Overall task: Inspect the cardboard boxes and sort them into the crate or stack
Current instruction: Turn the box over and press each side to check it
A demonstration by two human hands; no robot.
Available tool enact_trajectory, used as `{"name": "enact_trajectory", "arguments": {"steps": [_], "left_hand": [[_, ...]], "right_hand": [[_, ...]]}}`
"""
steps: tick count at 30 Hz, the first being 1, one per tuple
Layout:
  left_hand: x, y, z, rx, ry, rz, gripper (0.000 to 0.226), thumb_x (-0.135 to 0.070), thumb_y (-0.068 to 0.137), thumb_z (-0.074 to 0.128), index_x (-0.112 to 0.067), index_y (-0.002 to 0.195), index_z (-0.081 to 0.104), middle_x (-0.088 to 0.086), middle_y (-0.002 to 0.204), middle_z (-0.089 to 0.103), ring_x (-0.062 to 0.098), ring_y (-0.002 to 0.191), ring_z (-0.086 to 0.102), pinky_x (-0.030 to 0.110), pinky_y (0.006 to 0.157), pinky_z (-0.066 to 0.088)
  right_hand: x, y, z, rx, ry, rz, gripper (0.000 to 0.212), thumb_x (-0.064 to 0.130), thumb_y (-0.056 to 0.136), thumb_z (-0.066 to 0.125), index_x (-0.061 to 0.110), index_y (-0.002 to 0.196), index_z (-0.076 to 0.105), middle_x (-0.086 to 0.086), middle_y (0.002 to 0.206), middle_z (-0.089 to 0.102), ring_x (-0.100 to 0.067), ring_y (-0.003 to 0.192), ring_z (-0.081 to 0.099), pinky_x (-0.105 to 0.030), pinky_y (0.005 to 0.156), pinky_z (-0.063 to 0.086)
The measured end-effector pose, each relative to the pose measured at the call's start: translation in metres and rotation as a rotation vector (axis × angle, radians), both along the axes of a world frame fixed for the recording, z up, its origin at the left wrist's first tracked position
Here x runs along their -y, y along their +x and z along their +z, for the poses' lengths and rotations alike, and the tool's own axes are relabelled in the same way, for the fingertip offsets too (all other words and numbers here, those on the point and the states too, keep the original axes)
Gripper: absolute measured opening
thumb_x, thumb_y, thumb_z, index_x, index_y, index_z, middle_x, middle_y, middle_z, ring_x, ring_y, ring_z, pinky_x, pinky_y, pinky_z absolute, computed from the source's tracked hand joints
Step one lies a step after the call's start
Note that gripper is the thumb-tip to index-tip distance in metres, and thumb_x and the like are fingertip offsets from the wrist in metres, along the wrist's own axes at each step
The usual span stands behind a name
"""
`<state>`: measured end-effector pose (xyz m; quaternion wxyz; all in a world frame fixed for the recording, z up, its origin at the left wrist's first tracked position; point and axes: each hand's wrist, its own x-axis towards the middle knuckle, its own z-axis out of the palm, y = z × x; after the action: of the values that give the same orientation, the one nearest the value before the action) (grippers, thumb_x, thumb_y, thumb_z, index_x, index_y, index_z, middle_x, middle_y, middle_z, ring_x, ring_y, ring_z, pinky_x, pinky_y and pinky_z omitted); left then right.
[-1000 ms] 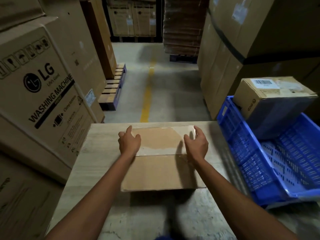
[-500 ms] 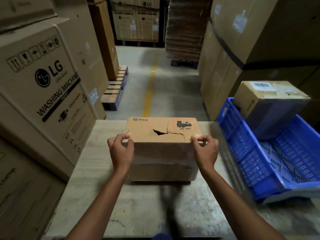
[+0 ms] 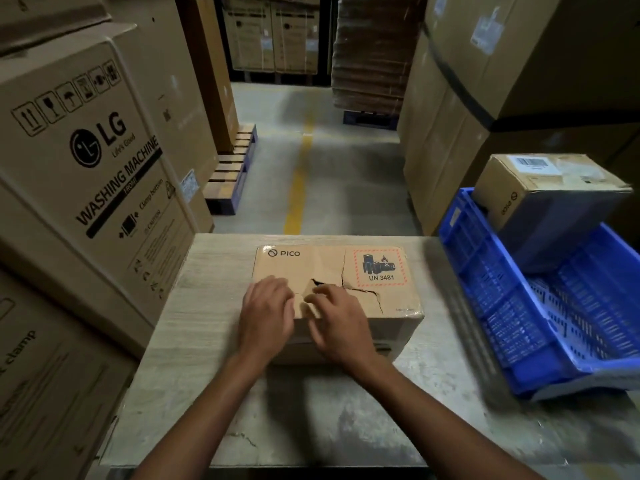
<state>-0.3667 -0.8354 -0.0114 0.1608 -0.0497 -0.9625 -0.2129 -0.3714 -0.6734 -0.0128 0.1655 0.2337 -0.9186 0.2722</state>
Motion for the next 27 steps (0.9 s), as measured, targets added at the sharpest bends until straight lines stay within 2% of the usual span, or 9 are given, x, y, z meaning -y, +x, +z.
{"name": "enact_trajectory", "arguments": {"steps": [4,7,12,15,17,20,22,24,27], "left_hand": [[0.002,-0.018,0.018,0.275,-0.181,-0.117,0.044,-0.028,0.104,0.037,-0.028,0.148,0.041,-0.009,0.161,0.028,0.017,0.149,0.018,0.046,0.121,0.010],[0.004,-0.020,0.019,0.294,-0.288,-0.116,0.045,-0.030,0.104,0.031,-0.032,0.149,0.034,-0.009,0.164,0.016,0.016,0.150,0.012,0.045,0.120,0.009],[0.007,-0.026,0.022,0.251,-0.296,-0.129,0.037,-0.029,0.101,0.038,-0.032,0.137,0.049,-0.007,0.159,0.029,0.016,0.144,0.023,0.046,0.115,0.018],[0.003,-0.032,0.021,0.226,-0.212,-0.087,0.042,-0.036,0.098,0.034,-0.030,0.135,0.053,-0.001,0.157,0.035,0.019,0.145,0.025,0.044,0.116,0.020],[0.000,-0.037,0.020,0.290,-0.210,-0.077,0.051,-0.040,0.101,0.031,-0.029,0.151,0.035,0.002,0.165,0.014,0.021,0.152,0.006,0.047,0.122,0.009],[-0.001,-0.046,0.022,0.384,-0.269,-0.062,0.060,-0.043,0.104,0.027,-0.030,0.158,0.003,0.002,0.166,-0.011,0.024,0.152,-0.014,0.049,0.123,-0.002],[-0.005,-0.047,0.020,0.419,-0.313,-0.031,0.061,-0.044,0.104,0.024,-0.029,0.158,-0.002,0.004,0.165,-0.015,0.027,0.151,-0.016,0.051,0.122,-0.005],[-0.008,-0.046,0.017,0.438,-0.358,-0.005,0.062,-0.045,0.104,0.022,-0.029,0.158,-0.004,0.005,0.164,-0.017,0.028,0.151,-0.017,0.051,0.121,-0.007],[-0.010,-0.048,0.016,0.461,-0.382,-0.003,0.062,-0.046,0.104,0.021,-0.029,0.158,-0.005,0.005,0.164,-0.019,0.028,0.151,-0.018,0.051,0.121,-0.008]], "right_hand": [[0.026,-0.016,0.007,0.139,0.186,-0.045,0.038,0.036,0.092,0.038,0.014,0.117,0.057,-0.007,0.104,0.066,-0.026,0.090,0.061,-0.041,0.082,0.043],[0.029,-0.022,0.008,0.188,0.256,-0.014,0.035,0.035,0.100,0.031,0.011,0.118,0.049,-0.010,0.093,0.070,-0.030,0.084,0.065,-0.041,0.079,0.039],[0.022,-0.035,0.013,0.318,0.291,0.038,0.035,0.037,0.102,0.034,0.012,0.120,0.050,-0.012,0.095,0.071,-0.034,0.085,0.064,-0.042,0.075,0.038],[0.022,-0.028,0.006,0.127,0.214,-0.045,0.027,0.031,0.094,0.045,0.011,0.091,0.063,-0.011,0.082,0.064,-0.032,0.075,0.059,-0.041,0.069,0.043],[0.021,-0.025,0.004,-0.005,0.212,-0.110,0.028,0.031,0.089,0.046,0.013,0.079,0.064,-0.007,0.079,0.059,-0.027,0.073,0.055,-0.041,0.072,0.046],[0.017,-0.036,0.007,0.020,0.261,-0.123,0.039,0.038,0.087,0.041,0.012,0.098,0.068,-0.012,0.115,0.065,-0.032,0.110,0.061,-0.053,0.100,0.044],[0.014,-0.042,0.012,0.231,0.318,-0.107,0.063,0.047,0.088,0.021,0.010,0.125,0.057,-0.018,0.155,0.040,-0.033,0.146,0.033,-0.054,0.118,0.025],[0.014,-0.044,0.013,0.381,0.371,-0.073,0.083,0.052,0.082,0.000,0.011,0.141,0.041,-0.016,0.166,0.013,-0.030,0.155,0.007,-0.048,0.124,0.005],[0.015,-0.045,0.015,0.407,0.430,-0.058,0.084,0.053,0.082,-0.003,0.012,0.143,0.037,-0.016,0.167,0.005,-0.030,0.155,0.001,-0.046,0.123,0.000]]}}
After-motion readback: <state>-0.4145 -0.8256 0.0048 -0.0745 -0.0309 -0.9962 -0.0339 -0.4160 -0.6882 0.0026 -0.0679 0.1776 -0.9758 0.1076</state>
